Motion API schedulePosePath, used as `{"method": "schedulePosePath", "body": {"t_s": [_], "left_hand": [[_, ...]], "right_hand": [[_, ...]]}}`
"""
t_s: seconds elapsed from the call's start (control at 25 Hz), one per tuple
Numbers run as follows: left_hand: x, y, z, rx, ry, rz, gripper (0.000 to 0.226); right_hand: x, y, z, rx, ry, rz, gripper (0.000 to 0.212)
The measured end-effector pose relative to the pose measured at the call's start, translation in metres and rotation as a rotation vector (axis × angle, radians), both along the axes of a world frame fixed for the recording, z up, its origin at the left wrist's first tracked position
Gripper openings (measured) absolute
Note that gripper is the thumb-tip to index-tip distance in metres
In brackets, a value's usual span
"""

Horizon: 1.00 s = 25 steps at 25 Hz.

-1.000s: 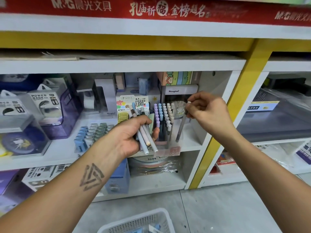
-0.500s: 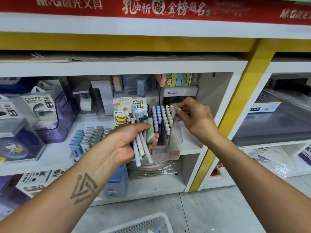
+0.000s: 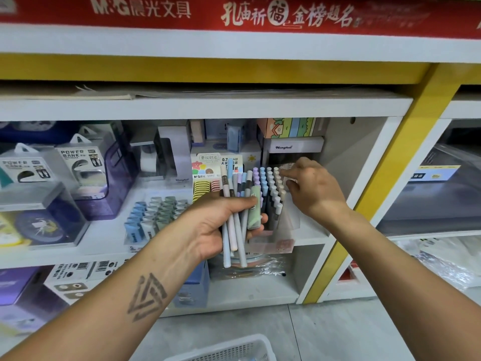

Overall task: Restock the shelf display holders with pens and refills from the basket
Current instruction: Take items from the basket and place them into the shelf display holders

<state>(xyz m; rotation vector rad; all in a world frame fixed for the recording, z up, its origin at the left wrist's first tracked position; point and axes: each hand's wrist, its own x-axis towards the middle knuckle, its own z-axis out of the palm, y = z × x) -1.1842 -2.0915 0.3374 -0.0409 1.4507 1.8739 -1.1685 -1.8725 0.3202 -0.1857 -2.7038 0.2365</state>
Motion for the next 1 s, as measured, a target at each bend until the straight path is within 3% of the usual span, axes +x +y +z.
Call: {"method": "schedulePosePath", "body": {"t_s": [0.08, 0.12, 0.2, 0.28, 0.4, 0.6, 0.72, 0.88, 1.0], "left_hand": [[0.002, -0.001, 0.002, 0.026, 0.008, 0.005, 0.019], [0.002, -0.002, 0.004, 0.046, 0.011, 0.027, 0.019], [0.0, -0.005, 0.008, 0.077, 0.02, 0.098, 0.018], [-0.004, -0.01, 0.012, 0.09, 0.035, 0.176, 0.024], [-0.01, -0.021, 0.015, 0.106, 0.054, 0.263, 0.026], [-0.023, -0.043, 0.017, 0.108, 0.044, 0.293, 0.023], [-0.033, -0.068, 0.017, 0.067, -0.032, 0.332, 0.007], [-0.048, -0.106, 0.018, 0.055, -0.08, 0.394, 0.013], [-0.055, -0.13, 0.016, 0.054, -0.088, 0.423, 0.015]], "right_hand": [[0.003, -0.007, 0.007, -0.027, -0.004, -0.022, 0.032], [0.005, -0.011, 0.012, -0.144, 0.059, -0.004, 0.029], [0.013, -0.03, 0.026, -0.593, 0.119, 0.093, 0.015], [0.022, -0.054, 0.039, -0.92, -0.05, 0.214, 0.02], [0.028, -0.083, 0.045, -0.971, -0.304, 0.313, 0.025], [0.016, -0.098, 0.052, -1.128, -0.186, 0.231, 0.013], [0.009, -0.102, 0.049, -1.136, -0.131, 0.267, 0.013], [0.004, -0.113, 0.041, -1.205, -0.167, 0.311, 0.014], [-0.005, -0.129, 0.037, -1.049, -0.178, 0.331, 0.011]]}}
